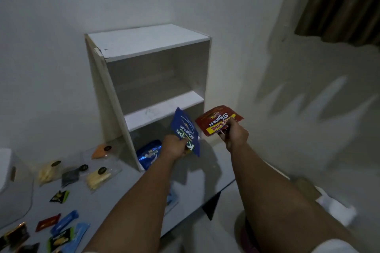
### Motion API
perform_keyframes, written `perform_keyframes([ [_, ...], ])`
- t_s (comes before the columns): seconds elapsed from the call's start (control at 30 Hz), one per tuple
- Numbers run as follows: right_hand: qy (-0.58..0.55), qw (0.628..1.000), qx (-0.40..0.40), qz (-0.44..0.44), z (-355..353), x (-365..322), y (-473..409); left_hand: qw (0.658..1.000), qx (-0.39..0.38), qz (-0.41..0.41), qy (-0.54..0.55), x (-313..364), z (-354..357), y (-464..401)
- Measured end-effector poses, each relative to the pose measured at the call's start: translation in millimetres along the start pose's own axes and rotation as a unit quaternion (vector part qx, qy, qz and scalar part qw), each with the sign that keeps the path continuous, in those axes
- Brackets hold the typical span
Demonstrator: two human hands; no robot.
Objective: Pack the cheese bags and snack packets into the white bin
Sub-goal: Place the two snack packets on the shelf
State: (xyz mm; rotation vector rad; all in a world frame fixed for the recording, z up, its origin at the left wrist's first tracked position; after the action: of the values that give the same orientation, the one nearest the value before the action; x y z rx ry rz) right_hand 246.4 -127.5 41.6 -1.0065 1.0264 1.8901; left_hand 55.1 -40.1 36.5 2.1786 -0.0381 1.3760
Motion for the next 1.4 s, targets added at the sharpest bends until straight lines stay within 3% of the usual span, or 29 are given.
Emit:
perform_keyframes([
  [0.1,0.079,0.994,0.067,-0.022,-65.2,-7.9,31.6,0.988,-0.015,0.052,-0.142,-24.2,17.8,28.4],
  [0.23,0.171,0.980,0.097,-0.037,-154.9,-3.5,73.1,0.983,-0.071,0.033,-0.167,-69.1,50.2,65.0],
  [0.4,0.393,0.910,0.115,-0.071,-267.2,15.0,125.2,0.971,-0.133,-0.021,-0.197,-120.5,106.1,93.3],
  [0.67,0.450,0.872,0.185,0.055,-399.3,66.1,149.6,0.941,-0.230,-0.088,-0.230,-180.6,208.9,109.1],
  [0.93,0.445,0.868,0.169,0.143,-472.3,95.8,43.7,0.885,-0.262,-0.051,-0.381,-201.1,338.8,71.7],
  [1.2,0.460,0.859,0.103,0.202,-498.0,110.7,-94.7,0.878,-0.250,-0.099,-0.396,-207.8,475.5,21.5],
  [1.4,0.464,0.851,0.041,0.242,-496.9,113.6,-171.2,0.875,-0.251,-0.153,-0.384,-196.4,532.7,-7.2],
])
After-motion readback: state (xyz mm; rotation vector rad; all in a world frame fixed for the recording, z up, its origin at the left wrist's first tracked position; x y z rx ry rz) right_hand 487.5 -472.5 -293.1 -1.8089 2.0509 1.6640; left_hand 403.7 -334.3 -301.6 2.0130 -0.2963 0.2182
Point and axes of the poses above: each hand's wrist, its own y-axis away from the middle knuckle, its own z-axis out of the palm, x = y × z, the point moved 1 cm from there along -y, towards the middle knuckle, and after that the axes turned 10 degrees about -z, right-handed, at the moved point
